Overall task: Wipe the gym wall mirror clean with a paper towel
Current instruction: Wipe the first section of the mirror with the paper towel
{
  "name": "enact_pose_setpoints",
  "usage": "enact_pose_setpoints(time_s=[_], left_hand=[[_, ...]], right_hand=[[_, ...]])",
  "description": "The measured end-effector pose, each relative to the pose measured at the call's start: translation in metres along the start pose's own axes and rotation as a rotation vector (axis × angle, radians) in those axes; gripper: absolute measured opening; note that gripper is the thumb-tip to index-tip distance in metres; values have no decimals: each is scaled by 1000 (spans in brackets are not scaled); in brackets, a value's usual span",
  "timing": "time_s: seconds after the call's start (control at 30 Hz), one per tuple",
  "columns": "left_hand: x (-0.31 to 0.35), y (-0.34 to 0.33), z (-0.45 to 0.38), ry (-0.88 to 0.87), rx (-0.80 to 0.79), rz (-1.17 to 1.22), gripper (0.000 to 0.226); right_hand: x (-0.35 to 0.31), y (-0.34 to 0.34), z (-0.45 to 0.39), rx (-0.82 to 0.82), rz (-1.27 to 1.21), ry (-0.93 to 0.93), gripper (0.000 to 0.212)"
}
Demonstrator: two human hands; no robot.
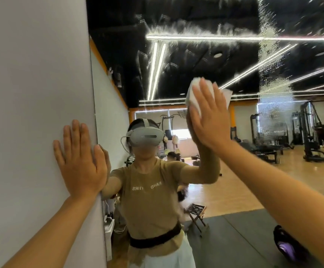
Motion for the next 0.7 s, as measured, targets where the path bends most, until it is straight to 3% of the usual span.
enact_pose_setpoints(time_s=[0.1, 0.17, 0.5, 0.7], left_hand=[[1, 1, 0, -3, 19, 6, 60], [1, 1, -1, -2, 21, 4, 60], [0, 0, -1, 18, -12, -45, 60], [5, 1, -1, 68, -92, -153, 60]], right_hand=[[16, 11, -58, 10, -37, -130, 58], [19, 14, -63, 12, -36, -120, 57], [45, 7, 118, -7, 17, 87, 55], [53, 10, 96, -43, 3, 179, 57]])
Point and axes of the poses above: each hand's wrist, its own z-axis away from the middle knuckle, its own y-axis out of the back of the hand, x = y × z, the point moved 6 cm from there along -z, towards the middle knuckle, and after that the axes turned 1 degree about -y, right-handed, at the moved point
